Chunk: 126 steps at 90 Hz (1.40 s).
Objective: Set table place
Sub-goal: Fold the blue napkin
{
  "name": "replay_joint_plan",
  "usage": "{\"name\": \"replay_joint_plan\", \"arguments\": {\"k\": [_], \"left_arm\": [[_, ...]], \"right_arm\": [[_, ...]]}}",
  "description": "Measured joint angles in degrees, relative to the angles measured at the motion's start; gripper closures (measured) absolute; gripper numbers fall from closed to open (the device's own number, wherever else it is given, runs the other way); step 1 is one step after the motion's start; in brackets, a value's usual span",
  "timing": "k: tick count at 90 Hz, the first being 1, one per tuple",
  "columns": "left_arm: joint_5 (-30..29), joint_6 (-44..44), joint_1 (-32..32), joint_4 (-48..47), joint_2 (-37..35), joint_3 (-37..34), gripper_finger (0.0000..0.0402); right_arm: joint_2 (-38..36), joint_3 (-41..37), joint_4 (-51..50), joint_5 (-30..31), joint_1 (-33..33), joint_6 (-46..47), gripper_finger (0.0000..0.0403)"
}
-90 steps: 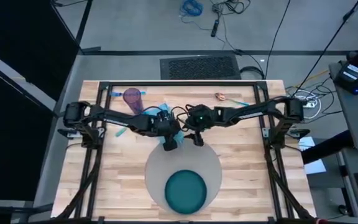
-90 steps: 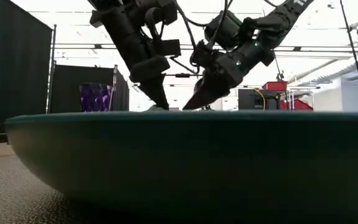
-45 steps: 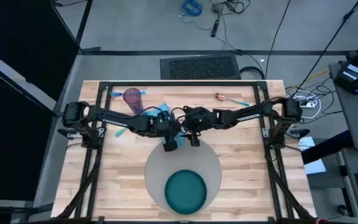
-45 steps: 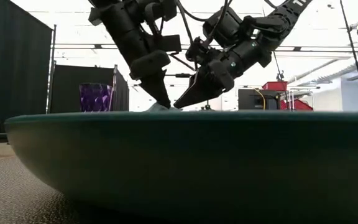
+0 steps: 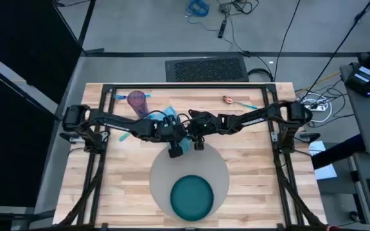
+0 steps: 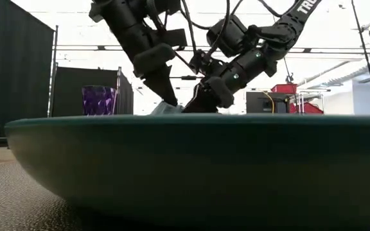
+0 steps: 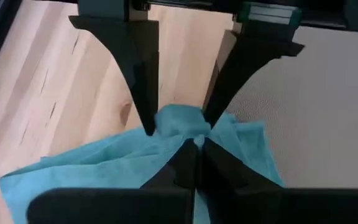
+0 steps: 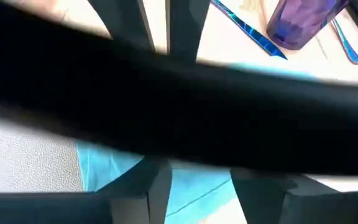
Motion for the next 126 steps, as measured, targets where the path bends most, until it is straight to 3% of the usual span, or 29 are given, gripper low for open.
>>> {"name": "replay_joint_plan", "arguments": {"k": [47, 90, 126], "left_arm": [[1.3, -1.0, -0.6, -4.6, 0.0, 0.0, 0.0401], [1.3, -0.6, -0.6, -3.3, 0.0, 0.0, 0.0401], [1.0, -0.6, -0.6, -3.2, 0.0, 0.0, 0.0401]], "right_arm": [[-0.7, 0.0, 0.4, 0.1, 0.0, -0.9, 0.0286], [-0.8, 0.0, 2.3, 0.4, 5.3, -0.4, 0.0286], [-0.9, 0.0, 1.9, 1.4, 4.4, -1.5, 0.0287]]}}
